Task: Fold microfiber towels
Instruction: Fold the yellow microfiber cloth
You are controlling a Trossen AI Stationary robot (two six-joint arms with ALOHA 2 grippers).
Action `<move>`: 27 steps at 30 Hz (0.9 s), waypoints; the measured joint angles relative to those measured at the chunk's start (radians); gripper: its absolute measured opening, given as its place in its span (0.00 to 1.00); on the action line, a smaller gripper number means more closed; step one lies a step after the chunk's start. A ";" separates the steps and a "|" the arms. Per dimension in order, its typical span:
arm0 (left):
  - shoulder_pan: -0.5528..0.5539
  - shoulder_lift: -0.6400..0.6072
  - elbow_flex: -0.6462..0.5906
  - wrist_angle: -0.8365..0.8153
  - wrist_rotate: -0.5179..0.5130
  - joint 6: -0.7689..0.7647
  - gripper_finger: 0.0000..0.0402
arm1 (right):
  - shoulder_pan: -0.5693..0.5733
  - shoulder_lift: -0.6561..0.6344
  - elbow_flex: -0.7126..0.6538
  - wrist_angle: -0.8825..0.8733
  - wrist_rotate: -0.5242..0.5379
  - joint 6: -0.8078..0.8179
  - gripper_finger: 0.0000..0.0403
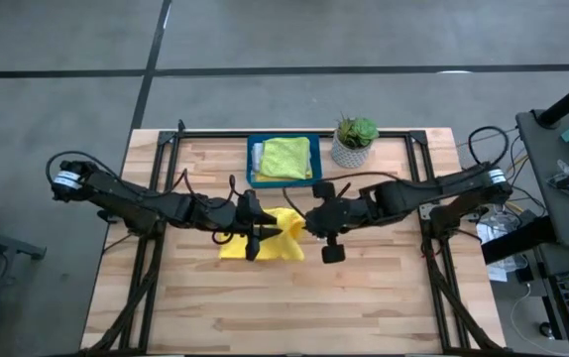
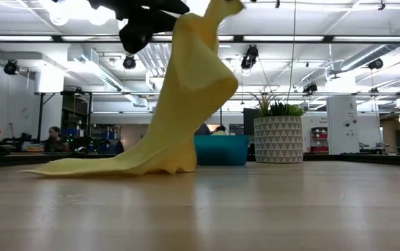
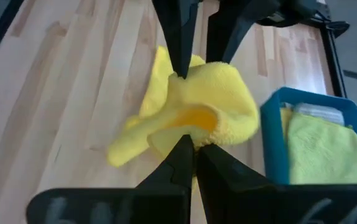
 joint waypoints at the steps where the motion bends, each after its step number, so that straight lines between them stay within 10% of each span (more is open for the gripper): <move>1: 0.003 0.000 0.001 0.006 0.000 0.000 0.29 | 0.000 0.000 0.029 -0.037 0.000 0.006 0.02; 20: 0.019 -0.001 0.017 0.238 0.002 0.184 0.31 | -0.032 0.001 0.426 -0.325 0.007 0.152 0.02; 27: -0.013 0.044 0.017 0.232 0.003 0.285 0.49 | -0.128 0.060 0.444 -0.350 0.082 0.202 0.02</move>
